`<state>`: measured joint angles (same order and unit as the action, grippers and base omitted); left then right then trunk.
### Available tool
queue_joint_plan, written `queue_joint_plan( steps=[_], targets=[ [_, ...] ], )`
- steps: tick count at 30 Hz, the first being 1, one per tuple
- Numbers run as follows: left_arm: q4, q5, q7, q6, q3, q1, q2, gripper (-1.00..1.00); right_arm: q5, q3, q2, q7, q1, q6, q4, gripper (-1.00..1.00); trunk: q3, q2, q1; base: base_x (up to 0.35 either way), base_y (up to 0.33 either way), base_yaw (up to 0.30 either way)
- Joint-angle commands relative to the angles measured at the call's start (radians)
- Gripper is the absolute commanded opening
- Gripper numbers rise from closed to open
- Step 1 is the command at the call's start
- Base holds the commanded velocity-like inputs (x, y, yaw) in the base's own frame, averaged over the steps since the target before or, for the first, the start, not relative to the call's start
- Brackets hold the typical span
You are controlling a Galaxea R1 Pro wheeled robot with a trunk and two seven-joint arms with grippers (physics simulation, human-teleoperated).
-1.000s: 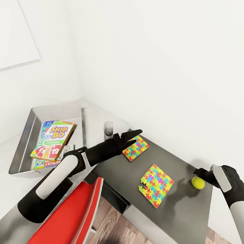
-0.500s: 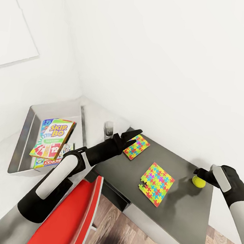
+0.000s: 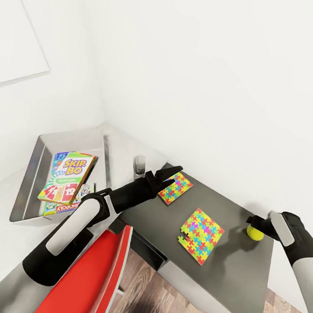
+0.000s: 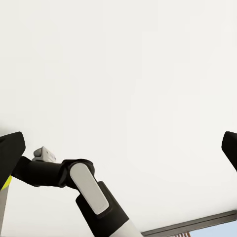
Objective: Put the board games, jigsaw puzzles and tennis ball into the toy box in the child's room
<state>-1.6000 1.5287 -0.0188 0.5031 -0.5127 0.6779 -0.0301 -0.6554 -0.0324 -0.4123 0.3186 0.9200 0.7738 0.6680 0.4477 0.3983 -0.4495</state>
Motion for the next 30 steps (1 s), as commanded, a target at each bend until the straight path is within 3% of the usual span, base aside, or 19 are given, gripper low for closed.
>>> queue_joint_plan(
  steps=[1, 30],
  targets=[
    [0.000, 0.004, -0.001, 0.002, -0.001, 0.001, -0.001, 1.00, -0.010, -0.003, -0.001, 0.009, 0.001, 0.002, 0.001, 1.00, 0.002, 0.002, -0.001, 0.000, 0.000, 0.000],
    [0.000, 0.004, -0.001, 0.002, -0.001, 0.002, -0.001, 1.00, -0.012, -0.006, 0.004, 0.008, 0.000, 0.004, 0.003, 1.00, 0.002, 0.002, -0.001, 0.000, 0.000, 0.000]
  ],
)
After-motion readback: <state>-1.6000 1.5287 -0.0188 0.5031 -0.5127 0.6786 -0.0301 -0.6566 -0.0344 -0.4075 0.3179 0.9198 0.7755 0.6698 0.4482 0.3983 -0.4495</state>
